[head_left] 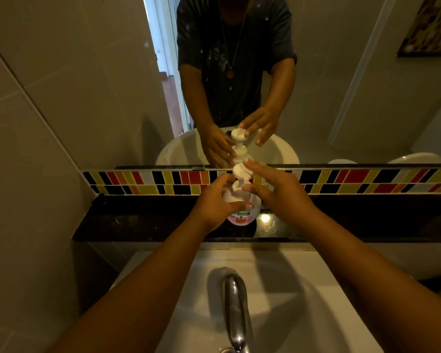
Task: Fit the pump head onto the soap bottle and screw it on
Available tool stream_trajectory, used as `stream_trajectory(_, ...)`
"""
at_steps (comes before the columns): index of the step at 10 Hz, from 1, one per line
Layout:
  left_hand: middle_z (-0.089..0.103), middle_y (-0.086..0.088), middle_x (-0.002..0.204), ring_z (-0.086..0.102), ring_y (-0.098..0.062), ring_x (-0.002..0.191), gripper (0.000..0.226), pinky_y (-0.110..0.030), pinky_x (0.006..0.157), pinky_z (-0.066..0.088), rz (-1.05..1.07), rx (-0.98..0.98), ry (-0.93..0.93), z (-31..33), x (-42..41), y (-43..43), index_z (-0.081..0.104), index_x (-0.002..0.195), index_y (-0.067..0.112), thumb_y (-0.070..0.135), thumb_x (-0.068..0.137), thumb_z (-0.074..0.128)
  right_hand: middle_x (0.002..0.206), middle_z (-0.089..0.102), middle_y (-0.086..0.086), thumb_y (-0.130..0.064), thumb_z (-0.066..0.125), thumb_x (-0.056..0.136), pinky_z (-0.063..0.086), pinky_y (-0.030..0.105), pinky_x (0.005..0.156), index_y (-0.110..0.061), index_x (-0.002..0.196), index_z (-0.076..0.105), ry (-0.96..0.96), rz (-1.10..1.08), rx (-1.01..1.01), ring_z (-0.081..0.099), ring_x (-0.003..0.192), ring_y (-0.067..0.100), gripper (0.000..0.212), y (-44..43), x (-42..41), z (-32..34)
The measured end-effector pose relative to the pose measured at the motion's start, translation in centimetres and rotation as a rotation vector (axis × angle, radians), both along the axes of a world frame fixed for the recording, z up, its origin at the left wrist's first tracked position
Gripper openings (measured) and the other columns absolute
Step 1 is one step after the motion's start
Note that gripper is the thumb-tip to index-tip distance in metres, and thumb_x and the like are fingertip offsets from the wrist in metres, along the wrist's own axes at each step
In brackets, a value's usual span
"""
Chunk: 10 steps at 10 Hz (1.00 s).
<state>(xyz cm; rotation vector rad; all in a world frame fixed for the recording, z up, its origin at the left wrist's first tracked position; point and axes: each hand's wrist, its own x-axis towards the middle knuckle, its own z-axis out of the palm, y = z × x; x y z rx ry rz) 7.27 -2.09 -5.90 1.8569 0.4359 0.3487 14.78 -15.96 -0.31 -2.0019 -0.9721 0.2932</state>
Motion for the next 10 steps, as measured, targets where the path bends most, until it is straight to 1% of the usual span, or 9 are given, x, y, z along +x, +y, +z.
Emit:
stream_trajectory(1, 0.052, 0.005, 0.137, 0.051, -0.015, 0.121, 0.087, -0.032, 0.088, 0.05, 0.01, 0.019, 0.055, -0.3, -0.3, 0.8, 0.04, 0.14, 0.024, 0.017, 0.066, 0.086, 0.149, 0.041, 0.007, -0.02, 0.061, 0.086, 0.034, 0.04, 0.107, -0.026, 0.14, 0.038, 0.069, -0.047, 0.045, 0.037, 0.136, 0.026, 0.059, -0.3, 0.0, -0.2)
stream_trajectory(2, 0.056, -0.002, 0.136, 0.054, -0.02, 0.122, 0.08, -0.035, 0.091, 0.052, 0.0, 0.009, 0.081, -0.7, -0.7, 1.4, 0.045, 0.137, 0.019, 0.015, 0.068, 0.085, 0.148, 0.042, 0.007, -0.019, 0.061, 0.086, 0.037, 0.046, 0.11, -0.024, 0.139, 0.042, 0.106, -0.058, 0.06, 0.038, 0.137, 0.027, 0.056, -0.5, 0.2, -0.8)
stream_trajectory(3, 0.063, -0.003, 0.125, 0.061, -0.02, 0.114, 0.062, -0.028, 0.082, 0.055, -0.029, -0.015, 0.078, -0.8, -0.7, 1.6, 0.055, 0.125, 0.018, 0.013, 0.07, 0.083, 0.142, 0.05, 0.008, -0.02, 0.059, 0.087, 0.043, 0.049, 0.105, -0.024, 0.135, 0.048, 0.16, -0.083, 0.088, 0.045, 0.131, 0.027, 0.049, -0.4, 0.4, -1.2)
stream_trajectory(4, 0.063, -0.003, 0.124, 0.06, -0.019, 0.112, 0.056, -0.027, 0.081, 0.054, -0.034, -0.011, 0.09, -1.0, -0.6, 1.7, 0.057, 0.122, 0.018, 0.013, 0.072, 0.081, 0.138, 0.053, 0.009, -0.022, 0.058, 0.088, 0.046, 0.047, 0.102, -0.027, 0.132, 0.051, 0.148, -0.122, 0.086, 0.048, 0.128, 0.027, 0.045, -0.1, 0.7, -1.4)
stream_trajectory(5, 0.062, -0.002, 0.125, 0.06, -0.019, 0.113, 0.053, -0.035, 0.086, 0.055, -0.039, 0.031, 0.1, -1.0, -0.7, 2.4, 0.057, 0.12, 0.021, 0.015, 0.073, 0.081, 0.14, 0.051, 0.009, -0.023, 0.057, 0.089, 0.045, 0.044, 0.101, -0.03, 0.14, 0.037, 0.117, -0.085, 0.055, 0.048, 0.127, 0.026, 0.056, -0.2, 0.1, -2.2)
stream_trajectory(6, 0.063, -0.003, 0.126, 0.06, -0.02, 0.115, 0.054, -0.042, 0.092, 0.054, -0.033, 0.076, 0.104, -1.0, -1.1, 3.8, 0.058, 0.121, 0.022, 0.017, 0.072, 0.081, 0.139, 0.053, 0.007, -0.024, 0.061, 0.086, 0.045, 0.043, 0.102, -0.028, 0.142, 0.035, 0.14, -0.119, 0.048, 0.051, 0.126, 0.023, 0.061, -0.4, -0.6, -4.0)
stream_trajectory(7, 0.062, -0.005, 0.128, 0.06, -0.021, 0.116, 0.057, -0.043, 0.093, 0.054, -0.024, 0.085, 0.102, -0.9, -1.7, 4.5, 0.056, 0.126, 0.02, 0.017, 0.074, 0.08, 0.135, 0.057, 0.002, -0.03, 0.066, 0.081, 0.045, 0.048, 0.104, -0.027, 0.134, 0.046, 0.127, -0.096, -0.037, 0.052, 0.125, 0.021, 0.057, 0.2, -1.1, -6.0)
stream_trajectory(8, 0.061, -0.006, 0.13, 0.06, -0.023, 0.117, 0.06, -0.044, 0.093, 0.054, 0.009, 0.056, 0.08, -1.2, -1.8, 4.6, 0.054, 0.129, 0.018, 0.017, 0.074, 0.079, 0.131, 0.06, 0.002, -0.026, 0.068, 0.08, 0.046, 0.043, 0.102, -0.027, 0.131, 0.05, 0.17, -0.176, 0.0, 0.054, 0.122, 0.021, 0.054, 1.5, -1.8, -7.1)
stream_trajectory(10, 0.051, -0.005, 0.142, 0.052, -0.025, 0.126, 0.076, -0.037, 0.097, 0.048, 0.077, 0.073, 0.096, -1.5, -2.4, 4.1, 0.042, 0.14, 0.019, 0.023, 0.074, 0.08, 0.138, 0.053, 0.006, -0.028, 0.067, 0.082, 0.041, 0.041, 0.102, -0.021, 0.133, 0.047, 0.081, -0.316, 0.003, 0.048, 0.128, 0.025, 0.056, 1.9, -2.6, -7.7)
